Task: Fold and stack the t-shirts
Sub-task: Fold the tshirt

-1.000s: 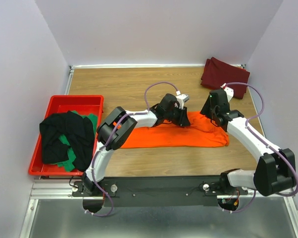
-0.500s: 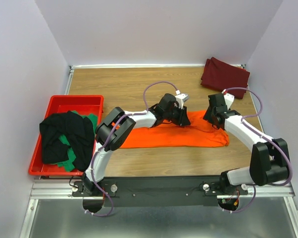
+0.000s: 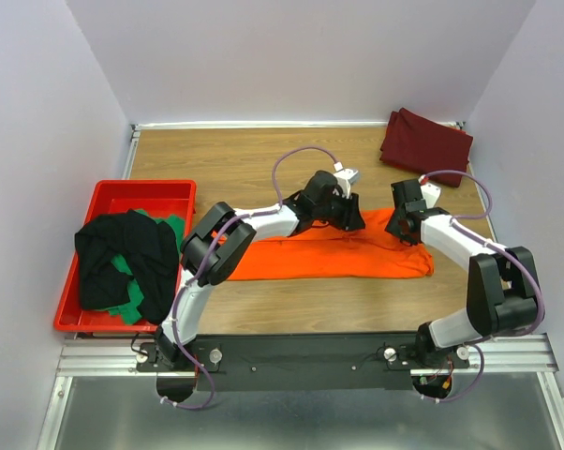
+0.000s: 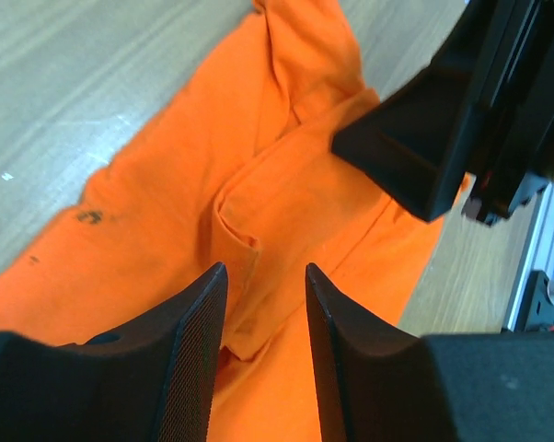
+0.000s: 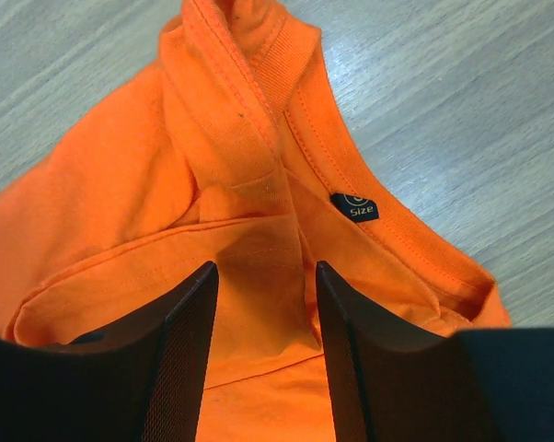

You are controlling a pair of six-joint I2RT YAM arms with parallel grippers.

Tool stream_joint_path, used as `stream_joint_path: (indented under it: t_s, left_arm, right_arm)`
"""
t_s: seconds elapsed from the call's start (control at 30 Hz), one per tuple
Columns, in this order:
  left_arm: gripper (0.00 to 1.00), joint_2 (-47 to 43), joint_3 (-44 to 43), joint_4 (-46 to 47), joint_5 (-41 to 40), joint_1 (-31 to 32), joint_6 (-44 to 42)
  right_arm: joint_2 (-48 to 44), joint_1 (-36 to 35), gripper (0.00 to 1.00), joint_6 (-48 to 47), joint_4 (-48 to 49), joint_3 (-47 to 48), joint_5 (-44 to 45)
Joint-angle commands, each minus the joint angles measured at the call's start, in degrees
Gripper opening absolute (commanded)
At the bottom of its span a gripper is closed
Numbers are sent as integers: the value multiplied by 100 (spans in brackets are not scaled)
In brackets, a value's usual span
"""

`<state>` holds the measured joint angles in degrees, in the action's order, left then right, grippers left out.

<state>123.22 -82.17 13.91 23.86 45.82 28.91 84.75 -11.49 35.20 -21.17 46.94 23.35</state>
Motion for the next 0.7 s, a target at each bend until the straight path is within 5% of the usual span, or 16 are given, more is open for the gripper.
stream_joint_path:
  t_s: [0.0,0.67]
  left_arm:
    - [48,-18,-299,-283,-477,32,-52]
    - [47,554,-1117,-1083,-891,164,-394]
  right_arm:
    - [-37,50,52,136,-54,61,169]
    - [-196,59,52,119,-10,-18,178]
